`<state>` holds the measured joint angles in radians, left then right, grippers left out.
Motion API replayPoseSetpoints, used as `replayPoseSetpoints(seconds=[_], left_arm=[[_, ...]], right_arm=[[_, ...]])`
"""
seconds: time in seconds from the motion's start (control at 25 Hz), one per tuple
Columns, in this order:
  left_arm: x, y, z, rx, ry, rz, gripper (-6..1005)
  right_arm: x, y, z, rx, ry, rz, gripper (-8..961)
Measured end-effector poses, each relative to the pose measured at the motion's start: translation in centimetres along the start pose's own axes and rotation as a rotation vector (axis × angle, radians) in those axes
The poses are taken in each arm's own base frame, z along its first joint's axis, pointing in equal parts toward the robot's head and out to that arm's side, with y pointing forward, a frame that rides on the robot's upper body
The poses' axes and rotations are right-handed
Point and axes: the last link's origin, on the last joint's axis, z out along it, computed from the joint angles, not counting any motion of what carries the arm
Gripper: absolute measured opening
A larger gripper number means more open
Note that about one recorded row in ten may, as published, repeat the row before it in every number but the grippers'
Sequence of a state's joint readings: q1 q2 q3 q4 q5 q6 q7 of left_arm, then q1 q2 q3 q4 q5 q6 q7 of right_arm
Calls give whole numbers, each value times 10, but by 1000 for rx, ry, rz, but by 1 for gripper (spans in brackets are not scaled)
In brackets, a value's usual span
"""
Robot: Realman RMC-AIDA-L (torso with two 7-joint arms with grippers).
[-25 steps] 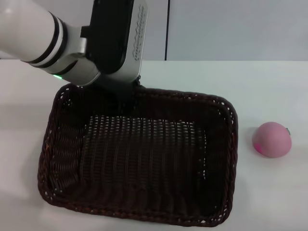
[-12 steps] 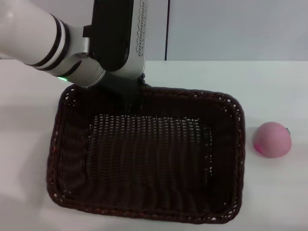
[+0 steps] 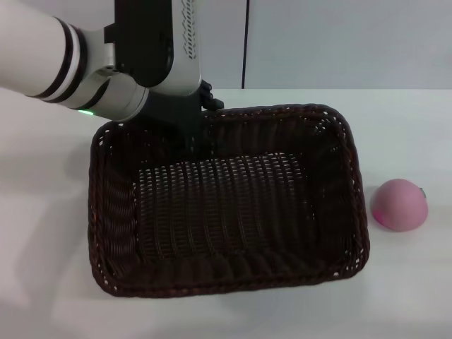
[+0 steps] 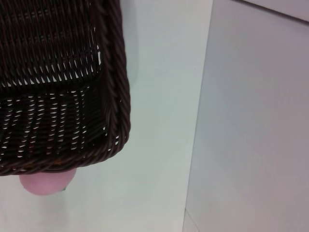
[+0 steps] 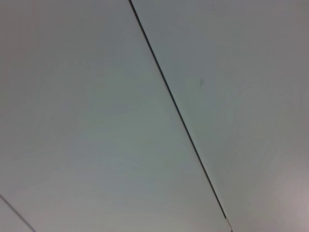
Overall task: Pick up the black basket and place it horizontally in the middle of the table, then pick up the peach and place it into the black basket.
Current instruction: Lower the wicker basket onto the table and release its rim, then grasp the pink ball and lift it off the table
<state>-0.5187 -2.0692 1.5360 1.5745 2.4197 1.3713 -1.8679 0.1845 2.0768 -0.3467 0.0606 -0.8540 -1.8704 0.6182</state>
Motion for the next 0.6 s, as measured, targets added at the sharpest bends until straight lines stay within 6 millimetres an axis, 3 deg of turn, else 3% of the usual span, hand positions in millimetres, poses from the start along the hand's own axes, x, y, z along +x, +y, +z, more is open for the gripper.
replayPoseSetpoints(seconds=[0.12,0.32,0.4,0.52,0.6], left_arm=[[-2,0,-2,14,7,-10,347],[-11,-7,-22,126,151,-131,600],[-30,-12,-49,223,341,-260,650],[-35,-13,-55,243,387,-297,725],[-67,-9,-80,346,624,-494,750]], right_arm=[[1,0,0,-2,5,1,709],[-4,-6,-3,-3,15,-28,708],[-15,-13,-9,-27,10,-60,708],[-25,-17,-11,-80,17,-59,707],[-42,-25,0,-250,137,-8,707]])
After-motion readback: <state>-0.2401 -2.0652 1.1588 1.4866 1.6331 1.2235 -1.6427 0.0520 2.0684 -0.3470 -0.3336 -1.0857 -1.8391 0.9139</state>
